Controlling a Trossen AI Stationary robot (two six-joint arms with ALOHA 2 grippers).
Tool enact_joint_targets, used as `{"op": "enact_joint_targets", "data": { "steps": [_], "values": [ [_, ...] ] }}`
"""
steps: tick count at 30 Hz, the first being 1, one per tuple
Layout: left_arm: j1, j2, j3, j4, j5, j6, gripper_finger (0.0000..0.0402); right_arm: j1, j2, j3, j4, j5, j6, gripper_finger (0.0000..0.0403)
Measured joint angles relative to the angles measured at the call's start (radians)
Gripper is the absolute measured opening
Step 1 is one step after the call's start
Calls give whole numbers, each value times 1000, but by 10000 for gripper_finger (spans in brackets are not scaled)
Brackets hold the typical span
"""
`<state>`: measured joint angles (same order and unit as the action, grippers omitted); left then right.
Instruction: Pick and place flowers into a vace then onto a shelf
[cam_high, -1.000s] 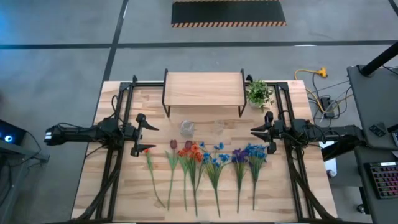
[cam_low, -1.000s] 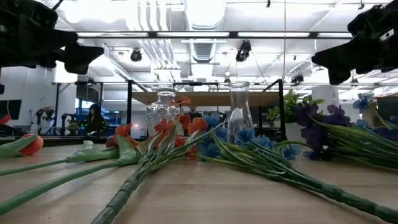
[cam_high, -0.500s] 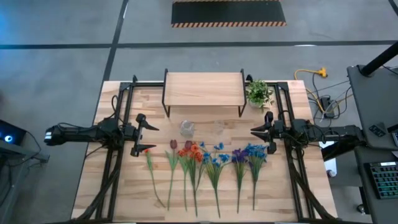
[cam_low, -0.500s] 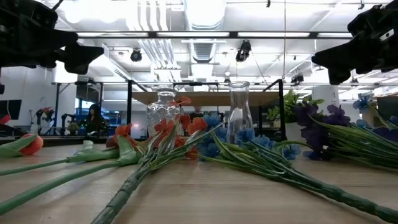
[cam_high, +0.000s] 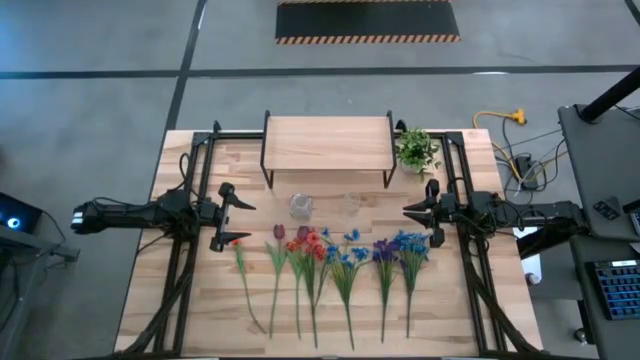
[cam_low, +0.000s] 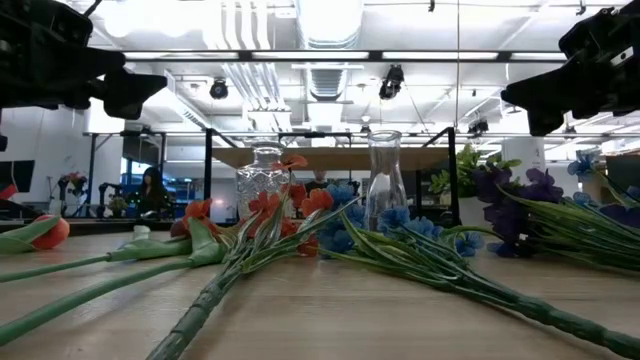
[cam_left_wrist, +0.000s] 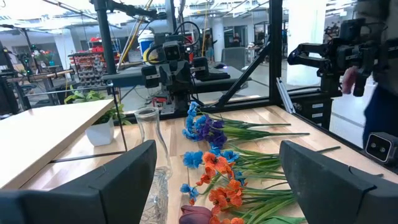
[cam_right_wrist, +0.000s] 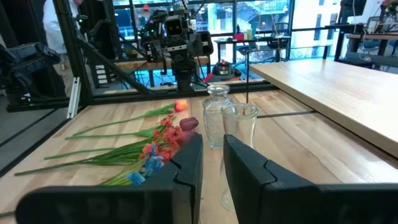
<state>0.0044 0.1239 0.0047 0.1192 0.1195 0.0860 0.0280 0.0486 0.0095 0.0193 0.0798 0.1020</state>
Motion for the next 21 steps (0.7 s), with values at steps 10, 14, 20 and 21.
{"op": "enact_joint_targets", "data": {
  "steps": [10, 14, 20, 21],
  "values": [
    [0, 0, 0, 0, 0, 0, 322, 0, 0, 0, 84, 1, 166, 57],
    [0, 0, 0, 0, 0, 0, 322, 0, 0, 0, 214, 2, 302, 57],
    [0, 0, 0, 23, 0, 0, 322, 0, 0, 1, 416, 2, 414, 57],
    [0, 0, 0, 51, 0, -1, 322, 0, 0, 1, 438, 2, 417, 57]
  ]
}}
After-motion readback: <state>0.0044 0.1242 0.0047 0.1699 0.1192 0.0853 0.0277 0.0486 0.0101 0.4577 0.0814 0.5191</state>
